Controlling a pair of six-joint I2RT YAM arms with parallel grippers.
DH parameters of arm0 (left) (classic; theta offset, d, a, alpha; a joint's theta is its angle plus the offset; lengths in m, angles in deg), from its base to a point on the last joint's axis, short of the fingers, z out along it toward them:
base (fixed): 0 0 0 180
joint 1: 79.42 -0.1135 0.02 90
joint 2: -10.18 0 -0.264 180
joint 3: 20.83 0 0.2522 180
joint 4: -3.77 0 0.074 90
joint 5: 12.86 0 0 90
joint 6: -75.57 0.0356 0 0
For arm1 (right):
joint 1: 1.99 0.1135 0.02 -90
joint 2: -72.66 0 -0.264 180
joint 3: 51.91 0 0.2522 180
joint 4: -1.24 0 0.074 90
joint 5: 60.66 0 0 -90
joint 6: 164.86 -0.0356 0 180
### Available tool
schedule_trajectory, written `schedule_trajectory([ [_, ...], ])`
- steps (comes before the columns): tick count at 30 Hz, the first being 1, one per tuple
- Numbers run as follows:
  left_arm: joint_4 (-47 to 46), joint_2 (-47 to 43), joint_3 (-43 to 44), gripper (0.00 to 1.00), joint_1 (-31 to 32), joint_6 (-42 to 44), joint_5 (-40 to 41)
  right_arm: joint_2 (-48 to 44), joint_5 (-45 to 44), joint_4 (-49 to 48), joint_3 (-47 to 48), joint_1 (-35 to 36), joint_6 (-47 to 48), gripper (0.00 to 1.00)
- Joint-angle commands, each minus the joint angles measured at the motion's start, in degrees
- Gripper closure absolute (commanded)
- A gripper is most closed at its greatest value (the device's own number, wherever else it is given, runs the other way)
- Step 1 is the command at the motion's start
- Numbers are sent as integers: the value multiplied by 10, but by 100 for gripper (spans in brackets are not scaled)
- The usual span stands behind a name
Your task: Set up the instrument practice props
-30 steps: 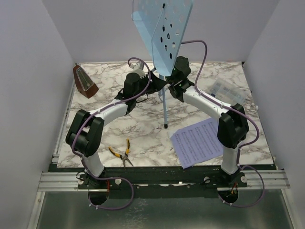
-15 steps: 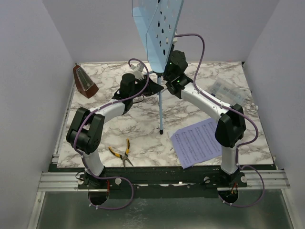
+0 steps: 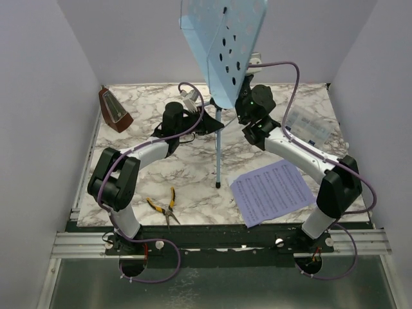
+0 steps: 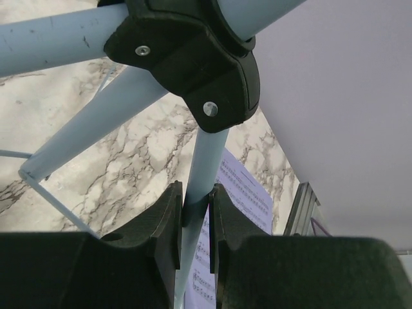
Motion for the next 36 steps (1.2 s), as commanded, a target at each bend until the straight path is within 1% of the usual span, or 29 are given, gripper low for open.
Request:
schedule_trajectory([
  [1,130,36,-26,100,-19,-15,19,-70,39,93,-57,-2,-25,32],
  [4,132,36,-26,100,-18,-17,20,-110,53,148,-110,-3,-27,25],
  [6,133,36,-26,100,-18,-18,18,-136,57,198,-137,-3,-31,24],
  [9,134,35,-26,100,-18,-20,19,-183,120,223,-205,-29,-30,26],
  [11,134,34,-26,100,-17,-23,18,-213,180,216,-250,-69,-38,27],
  [13,134,32,-25,100,-15,-23,17,-227,248,185,-290,-102,-28,30],
  [15,134,28,-26,100,-13,-22,17,-233,319,131,-333,-115,29,30],
  [17,134,24,-27,100,-11,-18,18,-220,372,91,-360,-118,100,28],
  [19,134,22,-26,100,-10,-19,16,-196,394,91,-351,-120,156,27],
  [20,134,20,-26,100,-10,-20,15,-181,391,82,-343,-124,160,27],
  [22,135,17,-26,100,-11,-19,14,-162,423,58,-332,-137,170,27],
  [25,143,12,-25,100,-11,-10,21,-141,476,0,-335,-142,215,30],
  [27,150,11,-20,100,-10,-9,19,-118,515,-14,-328,-146,246,33],
  [31,151,5,-19,100,-11,-9,18,-84,544,-42,-315,-149,261,34],
  [36,152,6,-18,100,-10,-12,16,-58,552,-81,-308,-149,266,35],
])
